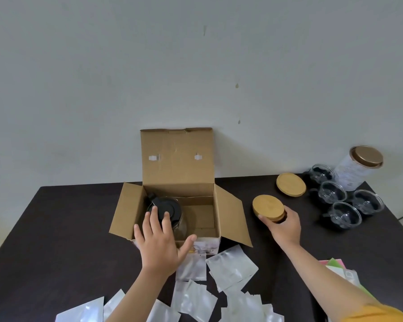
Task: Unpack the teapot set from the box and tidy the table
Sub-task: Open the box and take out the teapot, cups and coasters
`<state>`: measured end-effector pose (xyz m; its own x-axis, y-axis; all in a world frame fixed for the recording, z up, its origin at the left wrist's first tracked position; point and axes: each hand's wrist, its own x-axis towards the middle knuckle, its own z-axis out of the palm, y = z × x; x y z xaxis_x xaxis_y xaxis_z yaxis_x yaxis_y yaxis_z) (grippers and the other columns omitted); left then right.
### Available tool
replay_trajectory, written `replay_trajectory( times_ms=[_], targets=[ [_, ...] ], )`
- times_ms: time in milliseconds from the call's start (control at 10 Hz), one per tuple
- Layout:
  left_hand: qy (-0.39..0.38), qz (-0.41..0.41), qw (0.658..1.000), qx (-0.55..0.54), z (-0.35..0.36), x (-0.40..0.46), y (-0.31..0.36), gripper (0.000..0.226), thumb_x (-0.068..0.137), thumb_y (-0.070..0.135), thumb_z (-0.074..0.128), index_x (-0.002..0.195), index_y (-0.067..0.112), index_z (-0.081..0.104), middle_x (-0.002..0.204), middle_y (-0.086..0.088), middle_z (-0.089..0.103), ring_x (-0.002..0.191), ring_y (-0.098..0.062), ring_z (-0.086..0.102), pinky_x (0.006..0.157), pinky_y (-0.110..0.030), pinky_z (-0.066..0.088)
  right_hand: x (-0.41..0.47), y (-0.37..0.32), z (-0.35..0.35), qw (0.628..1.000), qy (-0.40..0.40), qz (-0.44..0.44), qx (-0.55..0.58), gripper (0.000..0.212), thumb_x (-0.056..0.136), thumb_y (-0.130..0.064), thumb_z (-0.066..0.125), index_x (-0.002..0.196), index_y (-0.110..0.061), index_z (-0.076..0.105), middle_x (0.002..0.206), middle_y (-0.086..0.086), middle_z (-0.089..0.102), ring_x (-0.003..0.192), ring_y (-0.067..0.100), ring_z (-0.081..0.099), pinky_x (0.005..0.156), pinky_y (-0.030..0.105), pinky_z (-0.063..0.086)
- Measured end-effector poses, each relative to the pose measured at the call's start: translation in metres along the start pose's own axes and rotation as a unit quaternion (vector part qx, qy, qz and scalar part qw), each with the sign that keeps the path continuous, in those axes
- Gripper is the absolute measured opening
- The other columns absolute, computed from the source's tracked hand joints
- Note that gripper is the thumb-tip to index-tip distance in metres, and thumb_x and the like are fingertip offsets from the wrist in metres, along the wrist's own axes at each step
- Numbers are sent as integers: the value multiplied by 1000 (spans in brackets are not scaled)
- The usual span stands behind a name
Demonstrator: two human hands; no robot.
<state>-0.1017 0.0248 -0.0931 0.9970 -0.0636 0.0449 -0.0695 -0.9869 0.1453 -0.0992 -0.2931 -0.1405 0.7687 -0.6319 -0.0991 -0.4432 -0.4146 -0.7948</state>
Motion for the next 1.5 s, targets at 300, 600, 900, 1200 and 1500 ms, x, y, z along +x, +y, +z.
replay_trajectory(
  times_ms=[300, 600, 900, 1200, 1500],
  targets=[
    [-8, -7, 1000, -2, 0, 2, 1, 94, 81, 78, 20, 119, 1, 58, 136, -26, 48, 121, -47, 47, 97, -63, 33, 9, 8, 14, 996, -27, 34, -81, 114, 64, -42, 86, 149, -3, 20, 150, 16, 25, 140, 32, 19, 110, 47, 30],
    [-24, -14, 1000, -5, -2, 1, 3, 94, 81, 79, 19, 121, 3, 58, 138, -24, 47, 123, -46, 45, 98, -62, 32, 57, -44, 17, 906, -222, -41, -357, 139, 54, -40, 90, 150, -37, -11, 160, 8, 0, 143, 39, 10, 113, 57, 15],
    [-21, -16, 1000, -5, -1, 1, 2, 93, 81, 79, 19, 121, 4, 58, 138, -24, 47, 123, -45, 46, 98, -62, 33, 62, -63, 15, 811, -316, -55, -490, 109, 58, -32, 86, 145, -41, 19, 144, 9, 21, 131, 39, 29, 96, 50, 44],
    [-24, -16, 1000, -9, -2, 0, 3, 93, 81, 78, 20, 119, 2, 58, 136, -25, 48, 122, -46, 46, 96, -63, 33, 61, -49, 4, 914, -245, -65, -317, 85, 55, -43, 83, 123, -35, 31, 125, 8, 34, 117, 35, 40, 86, 44, 47],
    [-27, -20, 999, -13, -4, -1, 5, 94, 82, 78, 18, 119, 2, 58, 136, -25, 48, 121, -46, 47, 96, -63, 34, 33, -25, 11, 994, -38, -103, -15, 88, 63, -28, 88, 127, -13, 30, 128, 6, 31, 109, 13, 38, 89, 26, 36]
  ],
)
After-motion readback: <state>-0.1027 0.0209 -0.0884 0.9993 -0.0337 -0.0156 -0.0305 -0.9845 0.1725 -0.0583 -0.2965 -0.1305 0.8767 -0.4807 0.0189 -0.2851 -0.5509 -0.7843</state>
